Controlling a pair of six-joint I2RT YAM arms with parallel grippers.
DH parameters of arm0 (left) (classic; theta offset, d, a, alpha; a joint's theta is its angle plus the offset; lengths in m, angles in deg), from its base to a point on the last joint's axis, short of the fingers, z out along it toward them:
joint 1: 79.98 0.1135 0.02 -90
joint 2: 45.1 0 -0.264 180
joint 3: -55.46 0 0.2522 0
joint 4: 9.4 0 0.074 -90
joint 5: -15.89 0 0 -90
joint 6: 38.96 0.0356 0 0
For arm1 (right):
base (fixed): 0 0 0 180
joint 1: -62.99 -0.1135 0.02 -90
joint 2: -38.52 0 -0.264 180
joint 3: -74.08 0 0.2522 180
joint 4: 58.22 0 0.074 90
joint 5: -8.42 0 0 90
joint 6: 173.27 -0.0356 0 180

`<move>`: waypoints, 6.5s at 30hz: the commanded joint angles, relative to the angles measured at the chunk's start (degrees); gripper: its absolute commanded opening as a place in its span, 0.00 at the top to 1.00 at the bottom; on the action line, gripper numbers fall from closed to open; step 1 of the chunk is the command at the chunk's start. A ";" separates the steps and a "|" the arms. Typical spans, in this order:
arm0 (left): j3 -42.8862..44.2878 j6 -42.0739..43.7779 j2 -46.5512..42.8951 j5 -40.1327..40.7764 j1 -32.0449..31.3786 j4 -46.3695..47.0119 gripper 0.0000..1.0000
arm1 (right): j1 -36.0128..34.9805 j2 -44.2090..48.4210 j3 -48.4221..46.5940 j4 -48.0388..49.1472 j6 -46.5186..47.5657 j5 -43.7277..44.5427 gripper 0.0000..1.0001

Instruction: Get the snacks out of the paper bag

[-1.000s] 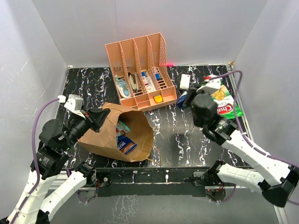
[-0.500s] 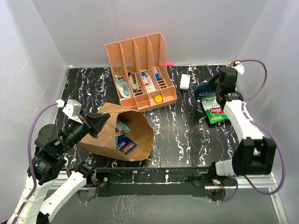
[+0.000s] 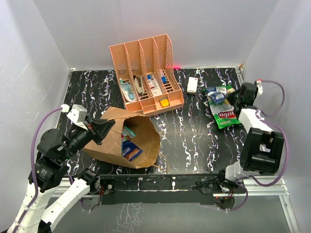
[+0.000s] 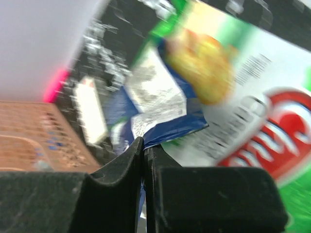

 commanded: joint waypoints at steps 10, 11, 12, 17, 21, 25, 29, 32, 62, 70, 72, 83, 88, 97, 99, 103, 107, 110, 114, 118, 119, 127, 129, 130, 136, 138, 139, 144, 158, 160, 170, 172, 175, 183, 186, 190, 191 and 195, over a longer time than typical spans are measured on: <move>-2.24 -6.85 -1.52 -6.21 -0.16 -4.62 1.00 | 6.50 4.90 14.65 1.09 6.01 5.39 0.77; -2.47 -7.95 -2.14 -5.91 -0.15 -5.14 1.00 | 6.67 5.61 14.91 0.43 6.60 5.94 0.73; -2.55 -8.80 -2.84 -5.49 -0.11 -5.98 1.00 | 6.92 6.41 15.19 -0.01 7.19 6.31 0.70; -1.12 -10.39 -4.69 -1.05 -0.11 -9.76 1.00 | 8.36 12.86 16.05 -1.98 10.32 5.83 0.33; 0.55 -9.56 -4.16 4.24 -0.18 -11.75 1.00 | 8.39 18.80 14.01 -5.25 12.39 4.79 0.12; 1.24 -8.45 -3.43 6.59 -0.17 -12.23 1.00 | 8.14 23.48 12.49 -7.13 13.29 -7.21 0.11; 1.09 -8.19 -1.52 6.47 -0.13 -11.95 1.00 | 0.88 26.08 13.01 -7.14 14.00 -18.53 0.12; 0.29 -7.98 -1.24 6.44 -0.15 -11.51 1.00 | -11.08 27.24 13.70 -6.73 14.80 -20.30 0.13; 3.53 -6.60 1.13 10.96 -0.17 -13.24 1.00 | -88.62 2.31 5.19 10.84 20.08 13.89 0.40; 4.62 -5.48 -0.75 16.81 -0.17 -17.76 1.00 | -97.38 -10.26 -7.29 16.27 24.17 13.04 0.40; 4.36 -5.83 -1.20 16.57 -0.18 -18.32 1.00 | -97.49 -11.20 -7.34 16.26 23.42 14.38 0.39; 4.38 -6.39 -0.59 15.05 -0.16 -16.89 1.00 | -94.03 -2.00 6.93 25.57 40.34 22.27 0.24; 3.82 -6.53 -0.24 14.13 -0.19 -16.04 1.00 | -91.13 -1.36 9.82 29.46 58.57 12.62 0.24; 4.79 -6.38 0.19 14.07 -0.12 -15.51 1.00 | -87.58 -11.55 2.68 32.88 73.24 7.98 0.23; 4.89 -6.33 0.22 14.02 -0.18 -15.27 1.00 | -86.87 -14.29 0.38 32.18 75.44 8.82 0.23; 4.40 -6.35 0.13 13.00 -0.17 -14.51 1.00 | -85.01 -20.14 -2.94 33.09 77.95 8.67 0.21; 3.91 -6.09 -0.02 12.53 -0.12 -14.02 1.00 | -84.14 -23.50 -5.91 32.37 77.96 4.86 0.20; 3.84 -6.08 -0.47 12.74 -0.17 -13.31 1.00 | -84.11 -26.76 -7.80 33.24 78.15 6.61 0.19; 4.44 -5.79 -0.24 12.64 -0.18 -13.48 1.00 | -84.05 -30.19 -10.43 34.32 78.67 11.53 0.18; 4.79 -5.40 -0.29 12.75 -0.18 -13.60 1.00 | -83.94 -32.03 -11.95 34.74 77.34 14.63 0.22; 4.85 -5.30 -0.31 12.74 -0.15 -13.62 1.00 | -83.95 -32.03 -11.92 34.72 77.07 14.64 0.25; 4.53 -5.16 -0.74 12.50 -0.15 -13.73 1.00 | -83.96 -29.90 -11.15 33.22 73.35 15.00 0.60; 4.36 -5.29 -0.75 12.27 -0.11 -13.59 1.00 | -83.96 -28.32 -10.69 32.34 72.40 14.09 0.67; 4.21 -5.29 -0.83 12.00 -0.12 -13.60 1.00 | -83.96 -27.46 -10.28 31.92 71.80 13.39 0.71; 3.16 -6.17 -1.86 12.48 -0.19 -13.17 1.00 | -83.96 -21.73 -7.75 29.26 66.61 9.52 0.86; 3.01 -6.12 -1.77 12.33 -0.18 -13.27 1.00 | -83.96 -20.05 -7.03 27.56 64.87 7.63 0.87; 3.07 -6.02 -1.68 12.33 -0.19 -13.33 1.00 | -83.96 -19.32 -6.62 26.72 64.04 6.66 0.88; 2.93 -6.13 -1.48 12.53 -0.14 -12.64 1.00 | -84.01 -15.40 -4.17 23.33 59.20 4.06 0.92; 2.39 -6.75 -0.66 13.61 -0.15 -11.90 1.00 | -84.01 -3.65 3.76 23.17 46.47 3.51 0.92; 2.44 -7.02 -0.54 14.19 -0.16 -11.60 1.00 | -84.05 -2.73 2.17 20.28 45.16 2.38 0.92; 2.52 -8.22 0.25 18.31 -0.12 -12.03 1.00 | -84.05 8.23 3.24 15.53 40.91 1.48 0.92; 2.36 -8.28 0.43 18.69 -0.13 -11.85 1.00 | -84.05 10.36 2.37 12.68 40.35 1.70 0.92; 2.05 -8.50 0.72 18.59 -0.19 -11.44 1.00 | -84.05 13.70 1.09 8.32 39.92 2.96 0.92; 2.13 -8.41 0.83 20.17 -0.18 -11.98 1.00 | -83.96 22.38 -3.29 -8.44 44.49 16.45 0.92; 2.05 -9.11 0.87 21.14 -0.19 -12.42 1.00 | -83.98 26.94 -4.85 -11.60 45.64 20.98 0.92; 2.22 -9.51 1.16 22.14 -0.16 -13.21 1.00 | -83.96 31.15 -7.21 -13.97 46.10 26.86 0.92; 2.17 -9.51 1.18 22.35 -0.13 -13.43 1.00 | -83.96 31.61 -7.76 -14.52 46.24 28.79 0.92; 2.37 -9.42 0.99 23.19 -0.11 -13.83 1.00 | -83.92 32.50 -9.39 -15.93 47.28 36.65 0.92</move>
